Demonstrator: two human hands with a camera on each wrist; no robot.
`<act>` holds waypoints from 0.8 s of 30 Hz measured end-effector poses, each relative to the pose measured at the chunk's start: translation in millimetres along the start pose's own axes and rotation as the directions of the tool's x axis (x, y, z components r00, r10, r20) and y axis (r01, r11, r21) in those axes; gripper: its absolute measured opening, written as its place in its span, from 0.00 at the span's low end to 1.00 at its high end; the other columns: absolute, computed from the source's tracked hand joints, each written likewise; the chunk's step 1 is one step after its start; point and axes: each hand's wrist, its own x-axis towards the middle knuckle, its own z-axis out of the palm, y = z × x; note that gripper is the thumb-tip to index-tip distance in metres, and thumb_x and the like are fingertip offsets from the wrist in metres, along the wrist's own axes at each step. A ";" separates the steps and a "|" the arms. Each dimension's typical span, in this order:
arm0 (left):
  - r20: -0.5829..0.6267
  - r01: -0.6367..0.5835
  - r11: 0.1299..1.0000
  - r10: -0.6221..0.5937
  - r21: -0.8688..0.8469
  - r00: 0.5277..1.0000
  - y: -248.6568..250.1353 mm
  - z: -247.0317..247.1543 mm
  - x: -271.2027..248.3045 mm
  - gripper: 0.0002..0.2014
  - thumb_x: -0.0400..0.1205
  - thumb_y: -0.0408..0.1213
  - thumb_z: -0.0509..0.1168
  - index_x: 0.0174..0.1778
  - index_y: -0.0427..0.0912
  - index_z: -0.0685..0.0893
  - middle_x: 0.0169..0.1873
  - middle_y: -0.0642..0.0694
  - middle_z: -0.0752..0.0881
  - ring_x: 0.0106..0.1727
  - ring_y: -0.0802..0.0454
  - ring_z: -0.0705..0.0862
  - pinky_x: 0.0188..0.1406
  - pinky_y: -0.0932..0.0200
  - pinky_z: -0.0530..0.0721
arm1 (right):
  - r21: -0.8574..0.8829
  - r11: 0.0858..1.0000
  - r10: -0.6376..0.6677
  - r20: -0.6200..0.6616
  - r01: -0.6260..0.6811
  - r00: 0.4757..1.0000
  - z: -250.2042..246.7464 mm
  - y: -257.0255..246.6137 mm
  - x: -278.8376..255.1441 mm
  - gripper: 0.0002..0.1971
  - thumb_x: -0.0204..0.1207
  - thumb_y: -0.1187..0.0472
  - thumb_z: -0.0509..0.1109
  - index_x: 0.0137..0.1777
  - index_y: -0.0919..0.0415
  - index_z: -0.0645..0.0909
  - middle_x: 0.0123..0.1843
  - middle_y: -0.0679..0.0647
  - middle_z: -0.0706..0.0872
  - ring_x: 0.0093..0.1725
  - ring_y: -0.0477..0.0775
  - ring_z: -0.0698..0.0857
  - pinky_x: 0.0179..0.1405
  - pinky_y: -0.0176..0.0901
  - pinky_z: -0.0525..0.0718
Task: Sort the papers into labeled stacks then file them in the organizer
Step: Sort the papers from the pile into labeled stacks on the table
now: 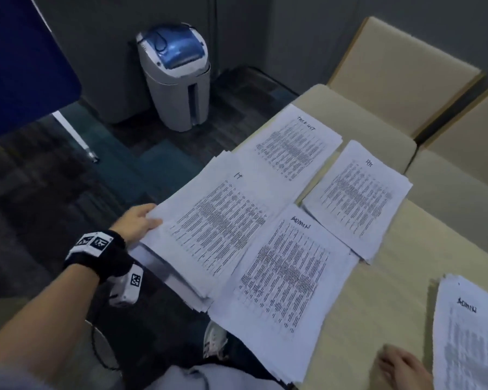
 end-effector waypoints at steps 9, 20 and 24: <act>-0.384 0.084 0.757 0.230 0.648 0.894 35.3 32.9 -16.9 0.13 0.77 0.37 0.67 0.57 0.43 0.81 0.60 0.39 0.80 0.64 0.37 0.77 0.62 0.42 0.75 | -0.113 0.987 -0.103 0.064 0.110 0.993 0.7 -10.8 1.6 0.07 0.79 0.75 0.68 0.49 0.83 0.82 0.44 0.70 0.86 0.31 0.53 0.83 0.18 0.26 0.80; 0.021 -0.494 0.765 0.534 0.412 0.845 161.4 250.4 -99.7 0.06 0.82 0.39 0.63 0.47 0.44 0.85 0.46 0.48 0.88 0.46 0.47 0.84 0.47 0.50 0.85 | 0.058 0.967 -0.244 -0.097 0.250 0.965 -122.3 -26.9 55.7 0.03 0.81 0.69 0.68 0.50 0.68 0.83 0.44 0.67 0.86 0.43 0.62 0.86 0.52 0.50 0.86; 0.182 -0.537 0.765 0.507 0.355 0.843 170.2 372.8 -142.5 0.04 0.81 0.38 0.65 0.45 0.45 0.84 0.45 0.47 0.88 0.47 0.47 0.85 0.47 0.51 0.85 | -0.142 0.947 -0.302 -0.090 0.288 0.949 -189.3 3.6 101.4 0.04 0.79 0.64 0.70 0.43 0.61 0.85 0.49 0.64 0.89 0.51 0.63 0.84 0.56 0.49 0.78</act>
